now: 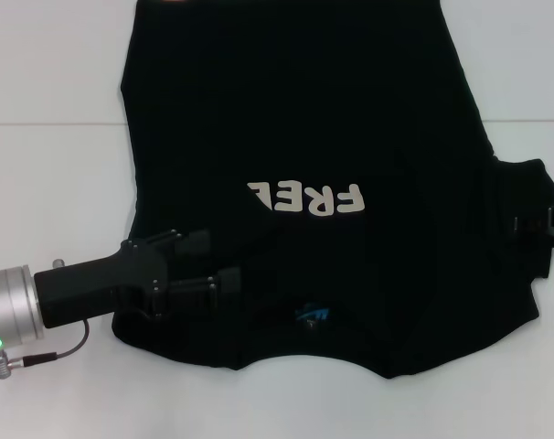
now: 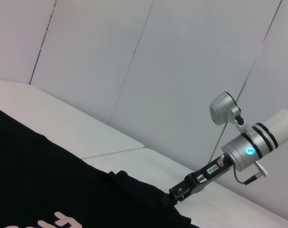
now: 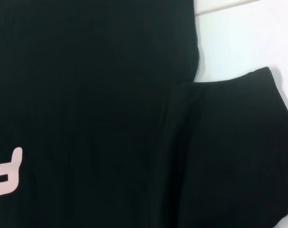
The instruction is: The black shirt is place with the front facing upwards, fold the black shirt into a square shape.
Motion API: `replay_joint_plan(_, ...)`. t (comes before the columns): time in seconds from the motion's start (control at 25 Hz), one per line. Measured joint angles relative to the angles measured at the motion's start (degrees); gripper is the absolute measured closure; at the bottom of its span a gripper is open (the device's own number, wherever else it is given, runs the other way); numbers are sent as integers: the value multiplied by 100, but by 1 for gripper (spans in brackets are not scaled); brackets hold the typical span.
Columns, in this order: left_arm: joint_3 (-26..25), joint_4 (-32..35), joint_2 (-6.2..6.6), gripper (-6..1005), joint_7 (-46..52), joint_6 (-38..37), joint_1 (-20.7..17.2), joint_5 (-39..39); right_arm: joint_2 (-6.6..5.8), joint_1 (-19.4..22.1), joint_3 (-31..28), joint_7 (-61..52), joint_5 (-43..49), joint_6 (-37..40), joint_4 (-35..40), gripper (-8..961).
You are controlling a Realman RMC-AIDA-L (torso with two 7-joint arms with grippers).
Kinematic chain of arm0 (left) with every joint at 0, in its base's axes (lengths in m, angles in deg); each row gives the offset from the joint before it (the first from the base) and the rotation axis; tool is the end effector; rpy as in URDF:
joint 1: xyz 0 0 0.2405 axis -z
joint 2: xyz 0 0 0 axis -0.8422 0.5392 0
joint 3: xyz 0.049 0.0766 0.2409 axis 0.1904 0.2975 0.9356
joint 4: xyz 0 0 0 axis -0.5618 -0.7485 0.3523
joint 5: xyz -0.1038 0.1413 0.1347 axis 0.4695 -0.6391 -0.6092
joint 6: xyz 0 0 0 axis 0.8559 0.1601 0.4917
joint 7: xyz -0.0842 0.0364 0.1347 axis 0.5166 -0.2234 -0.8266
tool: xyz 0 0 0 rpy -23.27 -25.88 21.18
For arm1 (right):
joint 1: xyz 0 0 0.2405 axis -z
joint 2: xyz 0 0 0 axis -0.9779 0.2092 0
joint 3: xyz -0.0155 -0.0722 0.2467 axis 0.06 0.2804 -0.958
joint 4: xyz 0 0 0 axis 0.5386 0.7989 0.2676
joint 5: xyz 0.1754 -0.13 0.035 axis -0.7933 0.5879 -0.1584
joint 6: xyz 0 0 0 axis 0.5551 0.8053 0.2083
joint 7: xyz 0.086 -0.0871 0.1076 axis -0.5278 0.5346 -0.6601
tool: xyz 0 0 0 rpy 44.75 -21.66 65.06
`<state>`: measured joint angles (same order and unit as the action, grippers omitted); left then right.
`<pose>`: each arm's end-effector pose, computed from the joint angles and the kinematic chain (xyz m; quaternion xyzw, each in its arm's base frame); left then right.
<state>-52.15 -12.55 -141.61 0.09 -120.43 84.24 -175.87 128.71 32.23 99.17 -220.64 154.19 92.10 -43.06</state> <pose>-0.2694 0.3244 -0.0176 -0.8989 -0.2696 -0.3197 0.1308 0.3327 0.4413 0.0348 -0.7176 0.6203 0.0201 0.3161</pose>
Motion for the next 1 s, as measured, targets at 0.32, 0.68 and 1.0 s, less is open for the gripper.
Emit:
replay_joint_plan(0.32, -11, 0, 0, 96, 0, 0, 3, 0, -23, 24, -39, -17, -7, 7, 104, 221)
replay_joint_plan(0.68, -18, 0, 0, 97, 0, 0, 3, 0, -34, 15, 0, -41, -6, -3, 108, 588)
replay_joint_plan(1.0, -25, 9, 5, 97, 0, -3, 17, 0, -35, 6, 3, -48, 5, -2, 111, 830)
